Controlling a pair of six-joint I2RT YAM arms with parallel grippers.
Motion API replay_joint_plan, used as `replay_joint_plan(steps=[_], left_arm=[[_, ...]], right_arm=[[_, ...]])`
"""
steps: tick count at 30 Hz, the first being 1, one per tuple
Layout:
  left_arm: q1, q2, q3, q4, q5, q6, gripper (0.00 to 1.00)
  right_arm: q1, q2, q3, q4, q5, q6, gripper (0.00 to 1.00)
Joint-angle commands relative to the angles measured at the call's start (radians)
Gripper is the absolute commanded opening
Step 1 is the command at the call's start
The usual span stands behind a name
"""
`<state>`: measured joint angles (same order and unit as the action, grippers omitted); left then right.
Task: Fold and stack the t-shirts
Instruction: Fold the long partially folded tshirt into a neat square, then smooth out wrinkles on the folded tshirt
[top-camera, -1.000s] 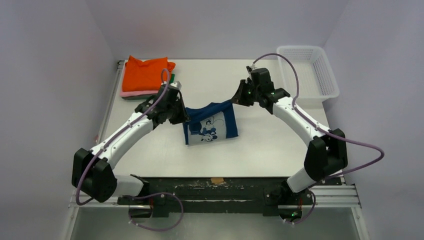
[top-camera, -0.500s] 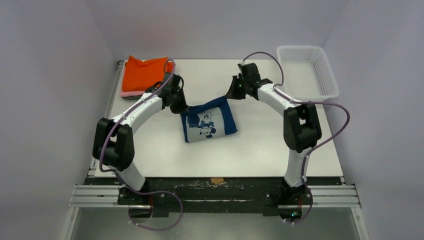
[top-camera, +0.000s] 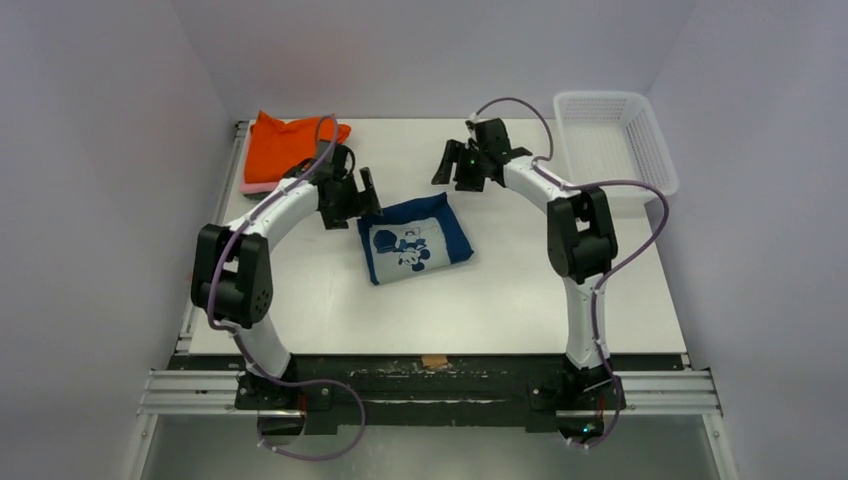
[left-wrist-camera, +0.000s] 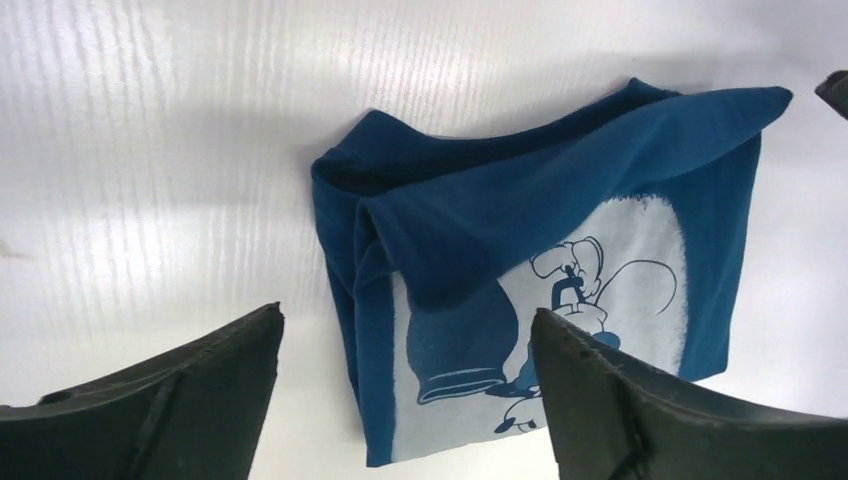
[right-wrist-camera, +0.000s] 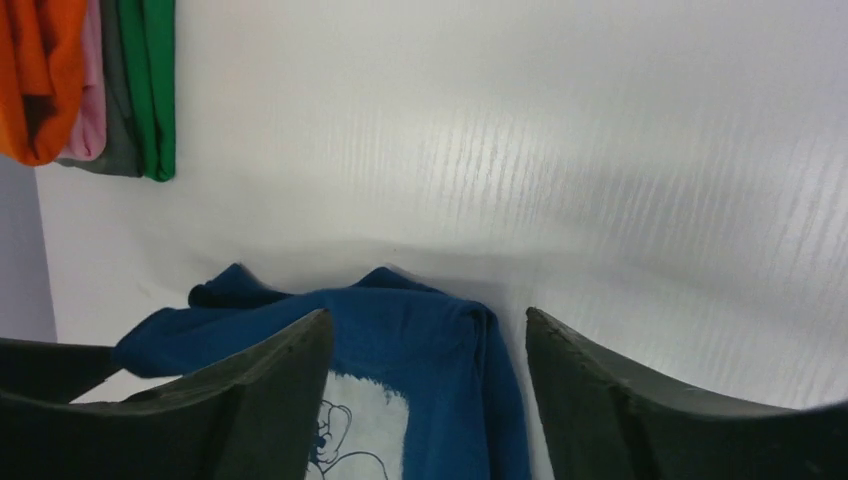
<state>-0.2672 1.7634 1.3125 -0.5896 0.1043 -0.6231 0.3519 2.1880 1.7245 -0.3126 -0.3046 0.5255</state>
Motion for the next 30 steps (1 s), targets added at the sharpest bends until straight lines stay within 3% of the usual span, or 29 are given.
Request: replay_joint_plan(steps=[1, 4, 10, 14, 20, 30], left_arm=[[0.011, -0.129, 0.000, 0.028, -0.009, 0.002, 0.96], [0.011, -0.213, -0.090, 0.080, 0.044, -0.005, 1.00], [0.005, -0.231, -0.188, 0.240, 0.328, -0.016, 1.00], [-0.003, -0.156, -0.184, 0.269, 0.321, -0.048, 1.00], [-0.029, -0.059, -0.213, 0.402, 0.426, -0.100, 1.00], [-0.033, 0.046, -0.290, 0.306, 0.312, -0.075, 1.00]], right_arm=[[-0.008, -0.126, -0.002, 0.016, 0.034, -0.036, 0.74], [-0.006, -0.240, -0.153, 0.076, 0.037, -0.056, 0.78], [0.010, -0.313, -0.328, 0.157, -0.208, -0.089, 0.82], [0.011, -0.344, -0.425, 0.230, -0.227, -0.061, 0.82], [0.012, -0.326, -0.572, 0.373, -0.366, 0.032, 0.81], [0.010, -0.319, -0.693, 0.330, -0.232, 0.014, 0.80]])
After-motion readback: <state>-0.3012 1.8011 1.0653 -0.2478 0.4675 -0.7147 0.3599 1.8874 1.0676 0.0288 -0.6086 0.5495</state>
